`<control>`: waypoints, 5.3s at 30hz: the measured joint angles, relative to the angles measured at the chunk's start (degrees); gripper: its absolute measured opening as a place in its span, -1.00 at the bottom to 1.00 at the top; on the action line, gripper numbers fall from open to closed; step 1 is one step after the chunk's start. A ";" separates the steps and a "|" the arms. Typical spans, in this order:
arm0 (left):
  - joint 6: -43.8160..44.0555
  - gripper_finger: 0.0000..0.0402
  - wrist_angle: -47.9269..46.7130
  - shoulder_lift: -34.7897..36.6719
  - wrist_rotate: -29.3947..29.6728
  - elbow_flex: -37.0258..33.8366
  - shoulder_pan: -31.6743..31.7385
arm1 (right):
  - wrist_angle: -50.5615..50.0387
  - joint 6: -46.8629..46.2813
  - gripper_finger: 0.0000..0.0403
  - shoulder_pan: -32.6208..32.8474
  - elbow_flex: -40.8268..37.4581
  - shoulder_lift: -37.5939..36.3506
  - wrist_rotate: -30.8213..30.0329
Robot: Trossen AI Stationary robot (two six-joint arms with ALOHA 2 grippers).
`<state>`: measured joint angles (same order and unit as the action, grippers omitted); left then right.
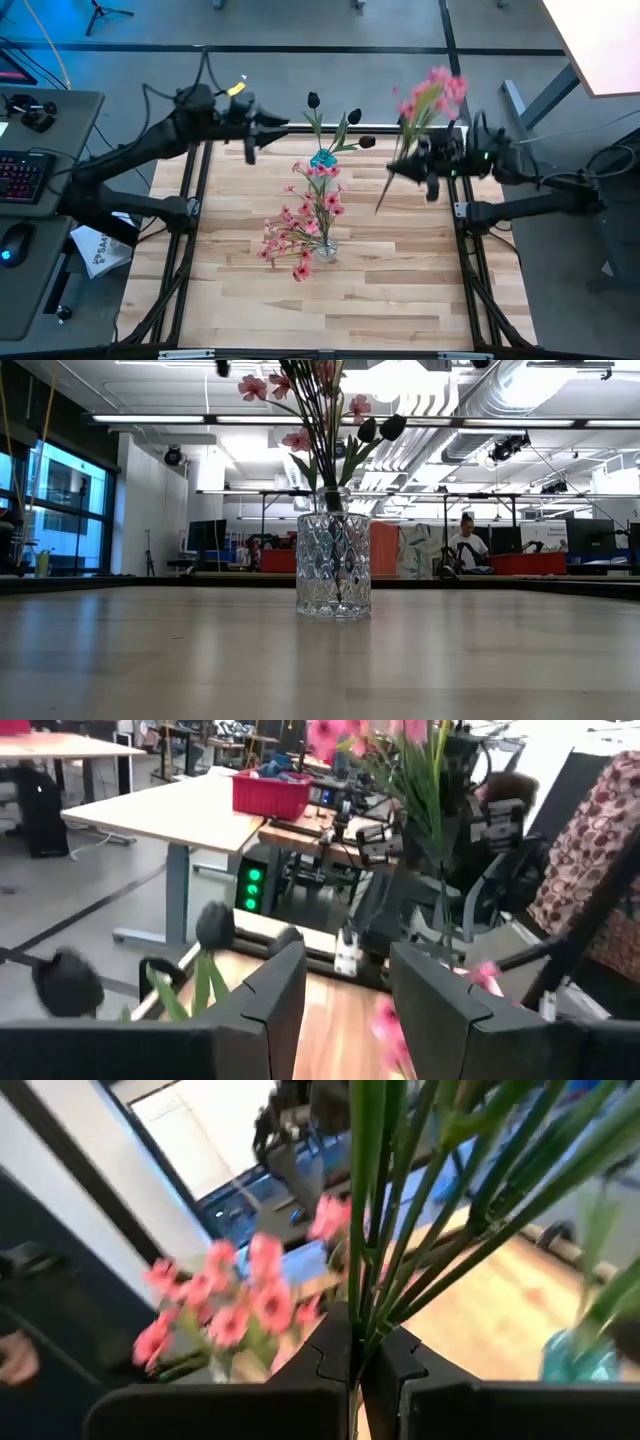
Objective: Sort flowers into vase by color
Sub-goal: Put the pink flower into the transparent vase, then return to Home Position
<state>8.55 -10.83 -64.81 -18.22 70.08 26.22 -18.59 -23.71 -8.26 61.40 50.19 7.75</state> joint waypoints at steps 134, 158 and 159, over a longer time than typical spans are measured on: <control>8.58 -0.50 31.74 33.35 15.56 -45.89 -10.88 | -37.67 2.47 0.20 16.16 2.52 -5.11 -20.73; 17.39 -1.00 58.43 35.16 16.98 -69.42 -14.32 | -13.70 -15.09 -0.99 20.12 -25.23 -21.14 -10.85; 17.75 -1.00 58.36 35.16 16.98 -69.42 -14.32 | -11.29 -15.29 -0.99 20.51 -27.52 -22.45 -10.93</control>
<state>26.30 47.53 -29.65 -1.23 0.67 11.90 -29.89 -39.00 12.26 33.88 27.74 -3.18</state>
